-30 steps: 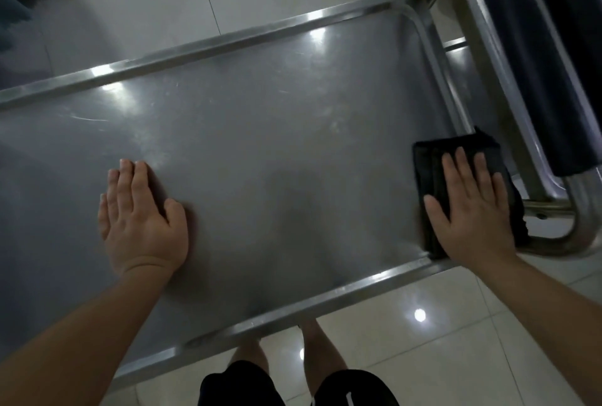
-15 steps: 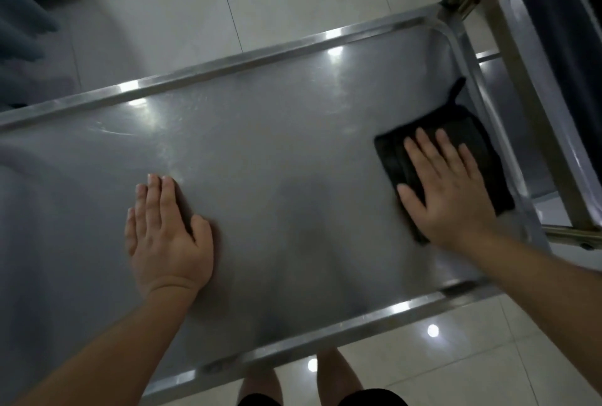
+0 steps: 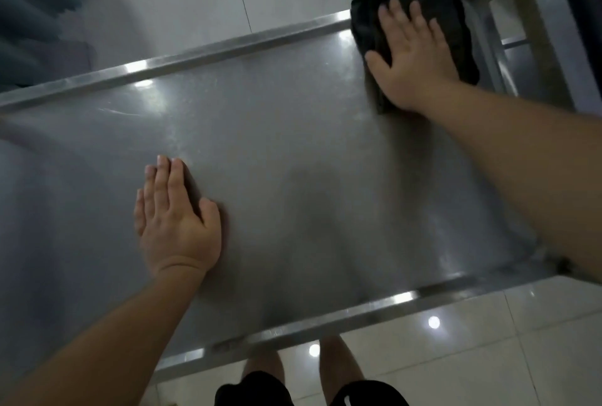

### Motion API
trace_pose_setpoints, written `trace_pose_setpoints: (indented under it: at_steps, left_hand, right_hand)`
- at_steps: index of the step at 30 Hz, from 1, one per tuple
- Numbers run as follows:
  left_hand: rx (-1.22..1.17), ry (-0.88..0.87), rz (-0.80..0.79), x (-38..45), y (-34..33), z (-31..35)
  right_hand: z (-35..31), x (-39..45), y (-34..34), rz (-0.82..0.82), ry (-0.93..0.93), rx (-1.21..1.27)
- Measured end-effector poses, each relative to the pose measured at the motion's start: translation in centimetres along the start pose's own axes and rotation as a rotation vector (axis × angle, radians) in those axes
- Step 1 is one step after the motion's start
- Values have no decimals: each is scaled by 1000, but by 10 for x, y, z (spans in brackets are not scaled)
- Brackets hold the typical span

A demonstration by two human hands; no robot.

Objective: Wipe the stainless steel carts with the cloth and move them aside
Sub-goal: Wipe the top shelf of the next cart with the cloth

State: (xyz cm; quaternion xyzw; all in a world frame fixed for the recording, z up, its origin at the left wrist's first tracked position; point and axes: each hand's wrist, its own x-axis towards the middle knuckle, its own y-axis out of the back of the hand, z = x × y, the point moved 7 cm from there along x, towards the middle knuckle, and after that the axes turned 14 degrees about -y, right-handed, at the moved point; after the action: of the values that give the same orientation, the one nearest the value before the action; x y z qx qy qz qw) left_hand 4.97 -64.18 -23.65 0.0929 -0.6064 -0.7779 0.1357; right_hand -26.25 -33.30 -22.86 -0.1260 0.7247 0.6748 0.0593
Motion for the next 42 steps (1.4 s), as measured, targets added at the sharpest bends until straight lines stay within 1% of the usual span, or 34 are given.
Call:
trace_pose_setpoints:
  at_steps: [2, 7, 12, 16, 18, 20, 23, 25, 28, 32, 35, 39, 42]
  left_hand:
    - [1, 2, -11, 0, 0, 0]
    - [-16, -6, -1, 0, 3, 3]
    - [-24, -2, 3, -1, 4, 3]
    - [-12, 1, -10, -2, 3, 2]
    - [-8, 1, -14, -1, 2, 2]
    - [-5, -4, -18, -1, 1, 2]
    - [-2, -8, -17, -1, 1, 2]
    - [0, -8, -20, -1, 1, 1]
    - [6, -7, -21, -1, 1, 1]
    - [6, 2, -21, -1, 1, 1]
    - [3, 10, -33, 0, 2, 0]
    - [-1, 14, -32, 0, 3, 1]
    - [-7, 11, -38, 0, 2, 1]
  right_hand:
    - [9, -41, -12, 8, 15, -2]
    - [46, -172, -46, 87, 45, 9]
    - [81, -280, -74, -2, 61, -47]
    - [87, -317, -84, -68, 71, -121]
    - [83, -313, -84, -77, 63, -144]
    - [71, -300, -83, -80, 100, -153]
    - [35, -261, -78, -43, 190, -123]
    - [4, -225, -70, 8, 202, -94]
    - [-41, -163, -57, 59, 172, -50]
    - [-97, -70, -37, 35, 49, 22]
    - [-133, -29, -30, 44, 4, 17]
    - [-142, -23, -29, 16, 37, -8]
    - [-132, -70, -39, -13, 117, -8]
